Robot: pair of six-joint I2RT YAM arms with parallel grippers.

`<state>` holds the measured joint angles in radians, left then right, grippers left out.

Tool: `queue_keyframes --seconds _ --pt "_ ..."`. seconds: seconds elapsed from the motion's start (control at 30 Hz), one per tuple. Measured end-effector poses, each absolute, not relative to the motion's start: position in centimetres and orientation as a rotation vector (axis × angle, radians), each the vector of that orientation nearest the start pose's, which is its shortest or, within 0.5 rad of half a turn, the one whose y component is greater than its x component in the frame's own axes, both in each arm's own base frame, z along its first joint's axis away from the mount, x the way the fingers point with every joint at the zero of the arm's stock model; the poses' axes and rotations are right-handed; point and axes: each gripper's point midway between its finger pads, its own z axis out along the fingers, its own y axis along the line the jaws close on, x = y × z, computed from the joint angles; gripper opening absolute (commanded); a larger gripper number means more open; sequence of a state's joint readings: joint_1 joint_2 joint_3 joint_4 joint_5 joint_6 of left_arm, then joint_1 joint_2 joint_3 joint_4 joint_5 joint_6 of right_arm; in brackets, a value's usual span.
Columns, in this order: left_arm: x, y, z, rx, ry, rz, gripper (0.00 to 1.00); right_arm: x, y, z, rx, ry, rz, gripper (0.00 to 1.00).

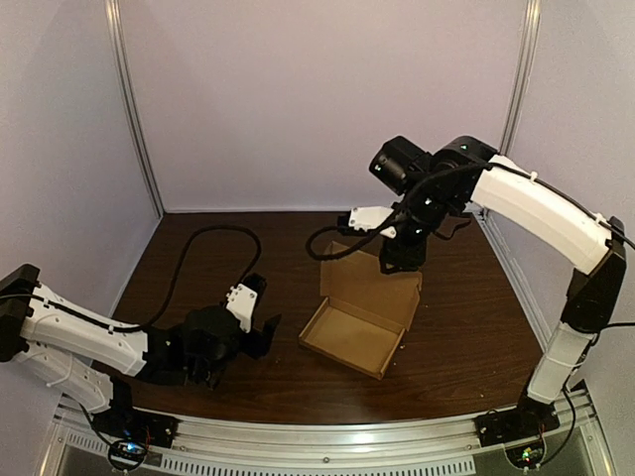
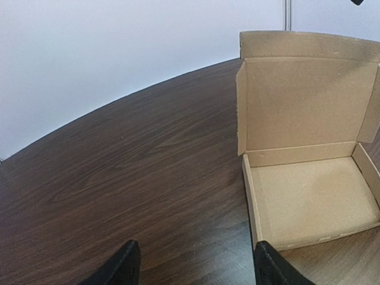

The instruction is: Fold the paper box

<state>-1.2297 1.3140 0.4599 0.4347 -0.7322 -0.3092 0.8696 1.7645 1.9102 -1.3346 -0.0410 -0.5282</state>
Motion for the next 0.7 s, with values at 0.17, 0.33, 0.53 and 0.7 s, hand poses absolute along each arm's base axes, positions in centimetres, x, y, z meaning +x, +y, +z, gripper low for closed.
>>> queue_keyframes --seconds 0.17,0.33,0.53,0.7 --pt "25.4 -28.8 15.5 0.377 1.851 -0.371 0.57 28.2 26.2 25.6 -1.581 2.204 0.117 0.56" --pt "29.7 -33.3 18.3 0.474 1.829 -0.407 0.49 29.5 22.3 24.7 -1.405 2.332 0.134 0.61" --pt "31.9 -38.4 18.5 0.614 1.826 -0.400 0.46 27.5 18.1 23.5 -1.168 2.396 0.226 0.74" --pt "33.0 -40.0 16.8 0.656 1.873 -0.353 0.44 26.1 16.8 24.0 -1.017 2.381 0.336 0.92"
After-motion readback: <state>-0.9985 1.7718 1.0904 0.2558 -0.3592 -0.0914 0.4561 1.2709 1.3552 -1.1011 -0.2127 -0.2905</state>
